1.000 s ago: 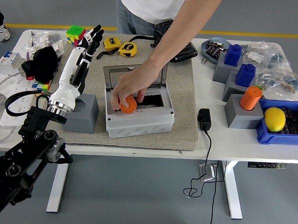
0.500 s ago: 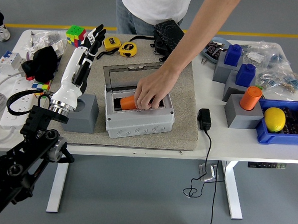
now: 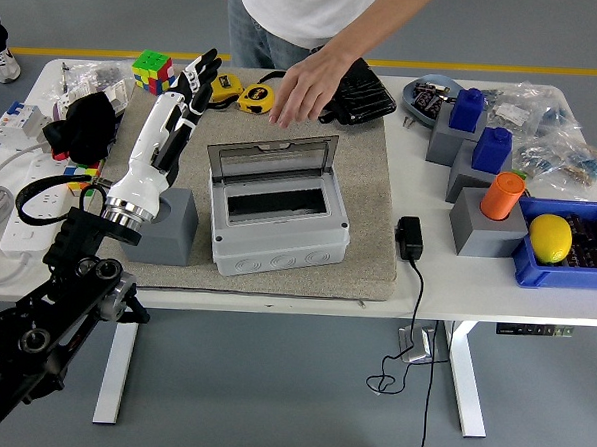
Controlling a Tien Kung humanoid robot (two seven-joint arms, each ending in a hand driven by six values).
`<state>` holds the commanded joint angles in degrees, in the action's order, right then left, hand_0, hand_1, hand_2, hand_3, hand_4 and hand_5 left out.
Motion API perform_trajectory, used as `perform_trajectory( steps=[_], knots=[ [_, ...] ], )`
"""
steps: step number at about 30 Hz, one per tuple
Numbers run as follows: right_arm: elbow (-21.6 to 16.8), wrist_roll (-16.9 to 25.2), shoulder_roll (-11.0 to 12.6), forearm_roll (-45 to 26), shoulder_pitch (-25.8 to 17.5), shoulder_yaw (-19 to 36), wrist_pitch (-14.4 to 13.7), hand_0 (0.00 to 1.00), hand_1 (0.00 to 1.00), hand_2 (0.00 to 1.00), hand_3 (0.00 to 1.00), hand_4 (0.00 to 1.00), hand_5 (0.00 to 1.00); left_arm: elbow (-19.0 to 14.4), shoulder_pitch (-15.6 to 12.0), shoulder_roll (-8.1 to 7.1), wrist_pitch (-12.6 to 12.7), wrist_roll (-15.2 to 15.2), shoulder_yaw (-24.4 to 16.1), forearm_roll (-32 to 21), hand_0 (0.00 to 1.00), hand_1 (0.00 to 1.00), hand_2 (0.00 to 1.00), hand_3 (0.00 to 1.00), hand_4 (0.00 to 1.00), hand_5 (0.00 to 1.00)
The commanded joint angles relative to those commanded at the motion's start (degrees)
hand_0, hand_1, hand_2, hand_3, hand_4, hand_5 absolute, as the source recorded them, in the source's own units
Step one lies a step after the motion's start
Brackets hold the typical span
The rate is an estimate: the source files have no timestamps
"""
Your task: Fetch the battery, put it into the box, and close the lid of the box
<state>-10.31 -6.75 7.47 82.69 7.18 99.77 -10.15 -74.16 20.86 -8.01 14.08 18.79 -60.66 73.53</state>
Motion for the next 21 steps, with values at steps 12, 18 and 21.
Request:
perform_trajectory(
  steps=[12, 18, 21],
  knots=[
    [0.0, 0.0, 0.0, 0.1, 0.1, 0.1, 0.0, 0.842, 0.845, 0.808, 0.85, 0.998, 0.998, -0.6, 1.0, -0.23, 1.2, -2.9, 1.3, 7.5, 0.973, 0.982, 0.955, 0.949, 0.998, 0.998],
    [0.0, 0.0, 0.0, 0.0, 0.2, 0.1, -0.1, 0.842, 0.845, 0.808, 0.85, 0.998, 0.998, -0.7, 1.2, -0.33, 1.4, -3.3, 1.2, 8.2, 0.966, 0.984, 0.951, 0.945, 0.998, 0.998],
    [0.0, 0.1, -0.1, -0.1, 0.2, 0.0, -0.1, 0.841, 0.845, 0.808, 0.85, 0.998, 0.998, -0.7, 1.2, -0.32, 1.5, -3.3, 1.3, 8.3, 0.966, 0.984, 0.951, 0.943, 0.998, 0.998]
  ],
)
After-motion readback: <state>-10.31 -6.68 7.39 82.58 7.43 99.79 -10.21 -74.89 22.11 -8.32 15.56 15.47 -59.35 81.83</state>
